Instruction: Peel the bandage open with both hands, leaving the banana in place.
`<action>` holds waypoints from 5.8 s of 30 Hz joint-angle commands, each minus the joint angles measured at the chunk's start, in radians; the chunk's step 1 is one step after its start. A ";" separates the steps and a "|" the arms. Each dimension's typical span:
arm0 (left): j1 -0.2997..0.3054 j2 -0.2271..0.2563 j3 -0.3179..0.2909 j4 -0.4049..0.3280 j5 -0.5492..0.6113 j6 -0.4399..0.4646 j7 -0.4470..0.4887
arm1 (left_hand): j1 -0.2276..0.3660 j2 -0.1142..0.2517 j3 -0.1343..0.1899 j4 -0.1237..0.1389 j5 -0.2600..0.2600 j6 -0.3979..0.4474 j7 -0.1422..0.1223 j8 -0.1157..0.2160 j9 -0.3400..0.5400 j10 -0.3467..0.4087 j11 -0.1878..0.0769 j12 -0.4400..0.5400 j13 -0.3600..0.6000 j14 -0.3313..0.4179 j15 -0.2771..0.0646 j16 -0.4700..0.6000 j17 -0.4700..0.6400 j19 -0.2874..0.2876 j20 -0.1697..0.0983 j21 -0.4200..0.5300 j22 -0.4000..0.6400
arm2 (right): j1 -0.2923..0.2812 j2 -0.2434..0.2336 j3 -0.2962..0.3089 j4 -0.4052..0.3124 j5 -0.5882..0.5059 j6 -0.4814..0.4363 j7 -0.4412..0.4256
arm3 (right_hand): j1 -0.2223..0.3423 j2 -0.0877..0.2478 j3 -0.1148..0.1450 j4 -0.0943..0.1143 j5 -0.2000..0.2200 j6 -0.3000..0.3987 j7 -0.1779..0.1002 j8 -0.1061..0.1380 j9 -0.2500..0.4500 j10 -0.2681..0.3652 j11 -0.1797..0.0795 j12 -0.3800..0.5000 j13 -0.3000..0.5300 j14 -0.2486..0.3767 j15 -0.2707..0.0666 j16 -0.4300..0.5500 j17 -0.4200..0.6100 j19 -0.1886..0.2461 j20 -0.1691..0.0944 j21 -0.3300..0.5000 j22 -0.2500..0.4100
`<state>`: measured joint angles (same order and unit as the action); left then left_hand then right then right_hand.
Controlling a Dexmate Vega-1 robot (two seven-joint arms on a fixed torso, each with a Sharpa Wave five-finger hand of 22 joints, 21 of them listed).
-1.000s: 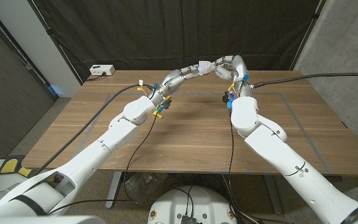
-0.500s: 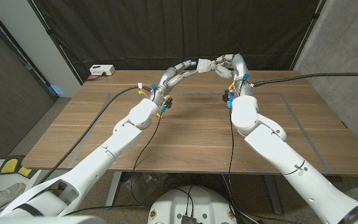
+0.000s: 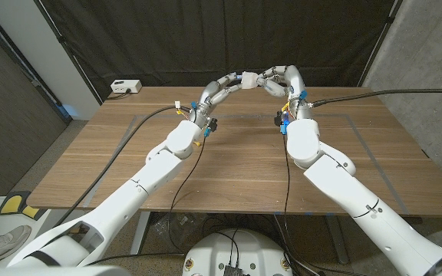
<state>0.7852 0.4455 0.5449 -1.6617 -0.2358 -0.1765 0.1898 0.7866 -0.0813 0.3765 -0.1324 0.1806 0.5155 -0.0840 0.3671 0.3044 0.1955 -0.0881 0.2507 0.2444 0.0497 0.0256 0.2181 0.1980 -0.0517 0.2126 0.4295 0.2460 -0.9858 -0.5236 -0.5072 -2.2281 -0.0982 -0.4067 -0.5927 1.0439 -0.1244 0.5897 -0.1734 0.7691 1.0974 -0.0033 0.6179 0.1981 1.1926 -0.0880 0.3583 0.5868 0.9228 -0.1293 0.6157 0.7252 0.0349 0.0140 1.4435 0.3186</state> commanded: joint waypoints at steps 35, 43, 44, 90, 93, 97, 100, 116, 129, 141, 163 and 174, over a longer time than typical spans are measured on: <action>-0.066 -0.034 0.050 0.028 -0.068 -0.013 -0.117 | 0.127 0.160 0.125 -0.018 0.039 0.425 0.067 0.096 -0.089 0.169 -0.092 0.019 -0.002 0.090 -0.065 0.008 -0.002 0.043 -0.002 0.053 -0.010 | -0.069 -0.036 0.054 -0.027 -0.018 0.117 0.042 | -0.001 0.006 0.014 0.011 0.002 0.033 0.004 0.057 0.159 0.007 -0.010 -0.019 0.011 0.016 -0.105 -0.014 0.012 -0.001 -0.014 0.026 -0.032; -0.053 -0.046 0.045 0.015 -0.041 -0.004 -0.054 | 0.156 0.165 0.151 -0.018 0.038 0.509 0.078 0.173 -0.036 0.228 -0.119 0.025 0.001 0.128 -0.099 0.015 0.004 0.089 -0.003 0.081 -0.017 | -0.070 -0.033 0.063 -0.021 -0.015 0.127 0.047 | 0.000 0.007 0.013 0.010 0.000 0.032 0.004 0.058 0.158 0.008 -0.010 -0.020 0.013 0.017 -0.106 -0.016 0.014 -0.002 -0.016 0.031 -0.038; -0.052 -0.047 0.045 0.015 -0.038 -0.006 -0.049 | 0.158 0.169 0.154 -0.017 0.039 0.507 0.080 0.175 -0.033 0.227 -0.119 0.024 0.001 0.128 -0.102 0.015 0.005 0.090 -0.003 0.082 -0.017 | -0.070 -0.032 0.064 -0.019 -0.014 0.129 0.047 | 0.000 0.007 0.013 0.010 0.000 0.032 0.004 0.058 0.158 0.008 -0.010 -0.020 0.013 0.016 -0.105 -0.017 0.014 -0.002 -0.016 0.031 -0.038; 0.038 0.001 -0.022 -0.017 -0.043 -0.092 -0.002 | -0.061 0.130 0.169 0.178 0.227 0.203 0.209 0.480 0.342 0.112 0.017 0.002 0.074 0.053 -0.075 -0.029 0.043 -0.073 -0.003 0.222 0.008 | -0.122 -0.058 0.167 0.009 0.252 0.310 0.146 | -0.004 0.004 0.020 0.009 -0.001 0.032 0.002 0.061 0.153 0.012 -0.011 -0.037 0.024 0.025 -0.106 -0.033 0.027 -0.008 -0.019 0.057 -0.076; 0.041 0.019 -0.018 -0.036 -0.012 -0.094 -0.004 | -0.173 0.025 0.095 0.211 0.111 0.132 0.210 0.405 0.254 0.067 0.039 -0.005 0.079 0.016 -0.049 -0.023 0.041 -0.114 0.001 0.224 0.010 | -0.120 -0.060 0.160 0.004 0.232 0.295 0.132 | -0.004 0.005 0.019 0.010 -0.002 0.032 0.001 0.061 0.153 0.013 -0.013 -0.037 0.025 0.025 -0.105 -0.035 0.026 -0.009 -0.019 0.059 -0.078; 0.045 0.028 -0.018 -0.054 -0.019 -0.115 -0.031 | -0.189 -0.034 0.063 0.199 0.056 0.080 0.185 0.378 0.229 0.024 0.062 -0.021 0.078 -0.004 -0.029 -0.023 0.037 -0.123 0.001 0.224 0.007 | -0.117 -0.059 0.152 -0.002 0.218 0.275 0.120 | -0.004 0.006 0.019 0.010 -0.002 0.032 0.003 0.062 0.152 0.014 -0.013 -0.040 0.023 0.026 -0.105 -0.036 0.027 -0.009 -0.019 0.062 -0.081; 0.043 0.031 -0.016 -0.057 -0.024 -0.135 -0.055 | -0.188 -0.044 0.059 0.194 0.048 0.070 0.182 0.371 0.221 0.014 0.058 -0.026 0.076 -0.011 -0.022 -0.024 0.035 -0.125 0.001 0.224 0.006 | -0.114 -0.059 0.145 -0.005 0.206 0.261 0.114 | -0.004 0.006 0.019 0.010 -0.003 0.032 0.003 0.061 0.151 0.013 -0.013 -0.041 0.025 0.027 -0.105 -0.037 0.027 -0.009 -0.019 0.063 -0.083; 0.025 0.015 -0.014 -0.064 -0.098 -0.118 -0.118 | -0.049 -0.027 0.104 0.100 0.012 0.027 0.093 0.292 0.120 0.003 0.015 -0.025 0.055 -0.010 -0.018 -0.011 0.012 -0.114 -0.001 0.231 -0.005 | -0.109 -0.063 0.134 -0.004 0.190 0.262 0.115 | -0.005 0.007 0.018 0.010 -0.005 0.032 0.001 0.063 0.152 0.015 -0.012 -0.045 0.031 0.029 -0.105 -0.041 0.030 -0.012 -0.019 0.070 -0.094; 0.006 -0.004 -0.001 -0.067 -0.070 -0.054 -0.073 | 0.032 0.019 0.150 0.057 0.002 0.153 0.117 0.294 0.046 0.085 -0.028 -0.001 0.039 0.042 -0.047 0.008 0.012 -0.032 0.000 0.267 -0.015 | -0.115 -0.068 0.139 0.005 0.177 0.325 0.128 | -0.007 0.007 0.017 0.011 -0.006 0.030 0.001 0.064 0.152 0.017 -0.011 -0.049 0.033 0.030 -0.105 -0.045 0.033 -0.014 -0.019 0.075 -0.100; -0.004 -0.034 0.015 -0.071 -0.013 0.001 0.012 | 0.156 0.137 0.218 -0.004 0.020 0.444 0.100 0.307 -0.065 0.230 -0.098 0.031 0.014 0.138 -0.101 0.032 0.001 0.048 -0.003 0.314 -0.029 | -0.116 -0.071 0.153 0.026 0.192 0.375 0.156 | -0.008 0.007 0.016 0.011 -0.007 0.030 0.000 0.064 0.151 0.018 -0.013 -0.052 0.036 0.030 -0.105 -0.048 0.035 -0.015 -0.022 0.078 -0.105; 0.012 -0.026 -0.002 -0.093 0.018 0.049 0.073 | 0.173 0.187 0.230 0.003 0.025 0.415 0.144 0.339 0.012 0.252 -0.124 0.038 0.026 0.145 -0.145 0.020 0.010 0.084 -0.040 0.348 -0.041 | -0.114 -0.055 0.179 0.065 0.252 0.416 0.181 | -0.010 0.007 0.018 0.010 -0.007 0.030 -0.001 0.065 0.151 0.020 -0.014 -0.059 0.039 0.034 -0.105 -0.054 0.041 -0.016 -0.024 0.084 -0.114; 0.055 0.004 -0.044 -0.127 0.020 0.068 0.127 | 0.172 0.186 0.232 0.003 0.026 0.414 0.147 0.351 0.033 0.260 -0.124 0.043 0.031 0.150 -0.147 0.015 0.011 0.082 -0.049 0.354 -0.043 | -0.114 -0.056 0.188 0.069 0.275 0.404 0.177 | -0.011 0.006 0.018 0.010 -0.007 0.032 0.000 0.064 0.148 0.023 -0.014 -0.061 0.040 0.036 -0.106 -0.056 0.043 -0.016 -0.024 0.085 -0.116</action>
<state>0.8040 0.4254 0.5370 -1.7604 -0.2167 -0.1307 0.2675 0.9551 0.1009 0.5992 -0.1284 0.2001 0.9289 0.0596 0.7104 0.3313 0.4380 -0.2016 0.2856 0.2721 0.1912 -0.0410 0.2357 0.2074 0.0354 0.1675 0.7742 0.1998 -1.1019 -0.5813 -0.3279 -2.1663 0.1542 0.0033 -0.4145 1.0321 -0.1285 0.5963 -0.1664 0.7606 1.0992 -0.0016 0.6179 0.1981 1.2069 -0.0986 0.2992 0.6235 0.9454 -0.1354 0.5652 0.7669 0.0169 -0.0036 1.5249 0.1999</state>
